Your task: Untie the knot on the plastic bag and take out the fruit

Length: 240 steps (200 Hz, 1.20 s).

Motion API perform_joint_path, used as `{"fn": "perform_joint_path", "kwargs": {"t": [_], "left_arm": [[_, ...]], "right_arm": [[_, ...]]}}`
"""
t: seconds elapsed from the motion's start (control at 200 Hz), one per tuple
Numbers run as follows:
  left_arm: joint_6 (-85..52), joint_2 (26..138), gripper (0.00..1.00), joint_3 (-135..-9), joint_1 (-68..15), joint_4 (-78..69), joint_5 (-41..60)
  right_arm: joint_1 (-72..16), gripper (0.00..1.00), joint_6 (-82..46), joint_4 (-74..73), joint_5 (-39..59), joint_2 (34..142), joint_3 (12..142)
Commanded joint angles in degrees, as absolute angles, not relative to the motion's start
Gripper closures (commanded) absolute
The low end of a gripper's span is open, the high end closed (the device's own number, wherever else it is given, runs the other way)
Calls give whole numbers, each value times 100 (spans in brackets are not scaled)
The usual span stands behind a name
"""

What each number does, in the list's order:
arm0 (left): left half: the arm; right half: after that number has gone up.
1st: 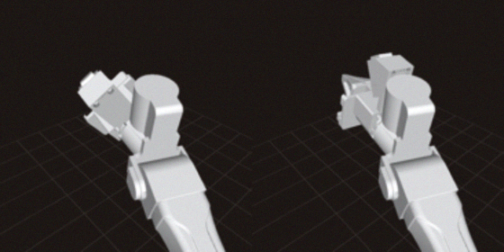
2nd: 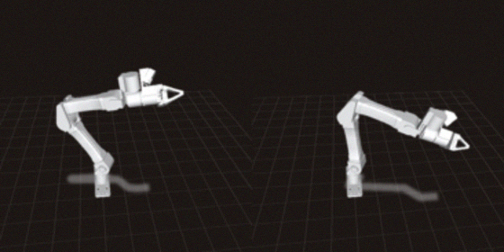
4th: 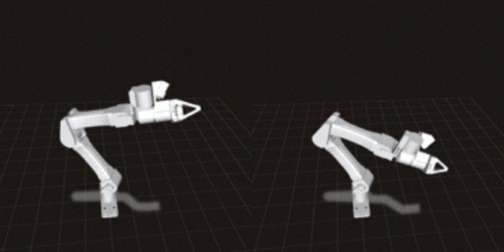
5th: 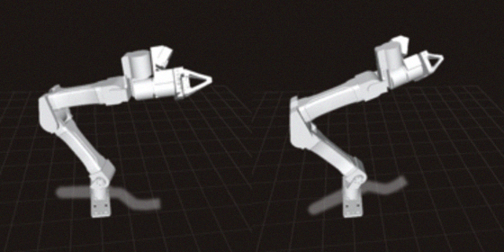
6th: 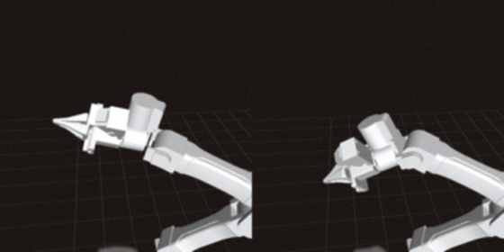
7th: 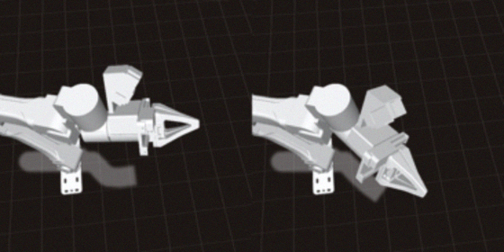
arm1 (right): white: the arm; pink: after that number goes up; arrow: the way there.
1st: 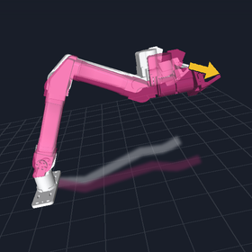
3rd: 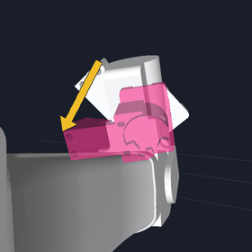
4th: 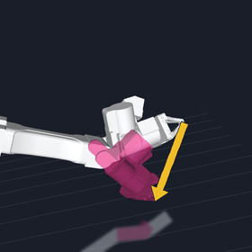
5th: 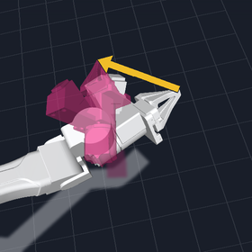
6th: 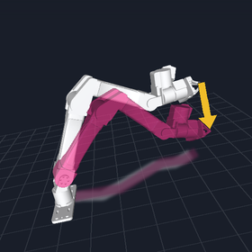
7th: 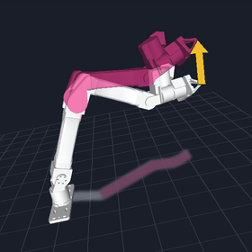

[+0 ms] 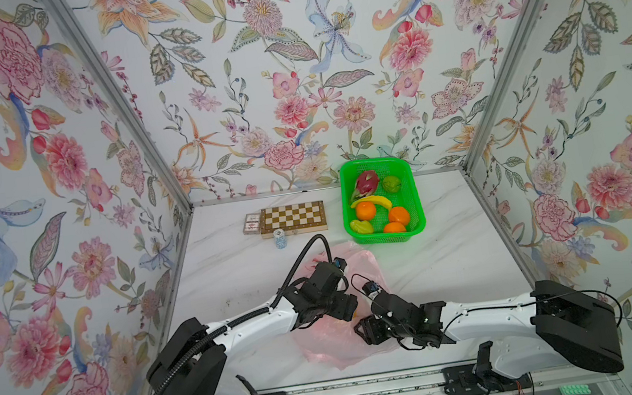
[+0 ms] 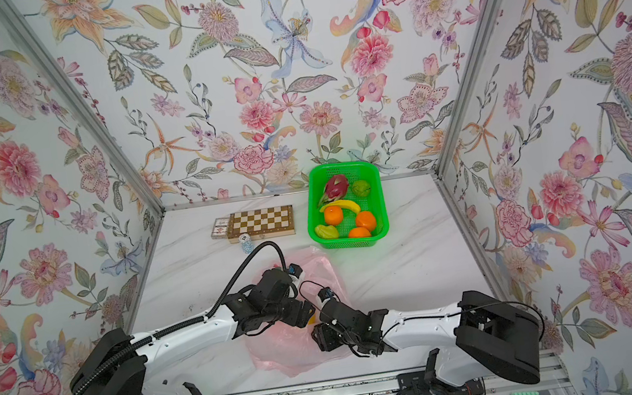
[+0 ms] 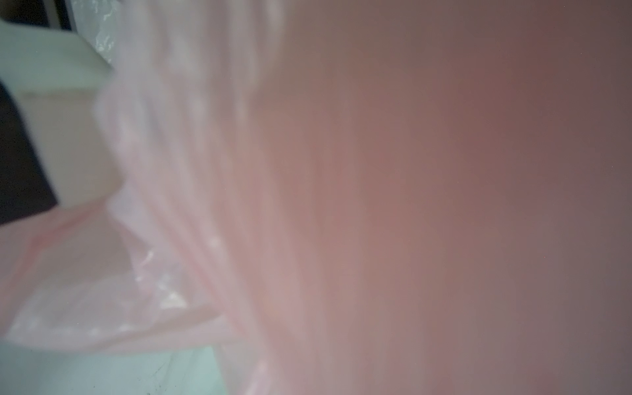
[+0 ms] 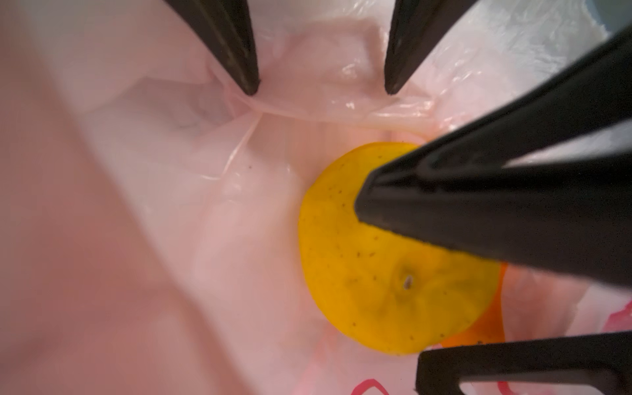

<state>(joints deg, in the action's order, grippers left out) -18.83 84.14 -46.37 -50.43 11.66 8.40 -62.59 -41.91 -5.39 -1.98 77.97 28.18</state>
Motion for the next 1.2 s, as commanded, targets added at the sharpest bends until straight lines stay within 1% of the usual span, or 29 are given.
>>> {"fn": "perform_joint_path", "kwargs": {"t": [0.0, 0.065, 0.24, 0.375, 0.405, 0.515, 0.666, 0.781, 0.851, 1.036, 1.196], "left_arm": [[-1810, 8533, 12, -4431, -4948, 1125, 778], [-1806, 8590, 13, -4416, -4939, 1153, 627], [-1733, 8768, 17, -4489, -4933, 1324, 226], [-1706, 8801, 22, -4460, -4931, 1353, 146], [-1710, 8799, 24, -4452, -4931, 1345, 138], [-1702, 8692, 36, -4499, -4931, 1331, 180], [-1679, 8307, 44, -4464, -4931, 1090, 409], [-1653, 8144, 47, -4374, -4914, 908, 387], [-1624, 8120, 49, -4347, -4896, 922, 334], [-1398, 7929, 50, -4251, -4891, 812, 413], [-1204, 7842, 52, -4260, -4890, 823, 290]], "right_arm": [[-6207, 39, -4265, -546, -211, 7728, 2733], [-6192, 40, -4265, -518, -200, 7726, 2751], [-6183, 39, -4307, -427, -217, 7691, 2778], [-6195, 39, -4391, -433, -272, 7627, 2738], [-6188, 39, -4388, -429, -281, 7605, 2749], [-6185, 35, -4403, -387, -297, 7524, 2777], [-6186, 24, -4401, -485, -138, 7289, 2865], [-6179, 15, -4460, -692, -118, 7017, 2865], [-6169, 12, -4515, -788, -173, 6837, 2865], [-6113, 10, -4596, -1076, -211, 6343, 2843], [-5987, 8, -4748, -1331, -124, 6047, 2947]]}}
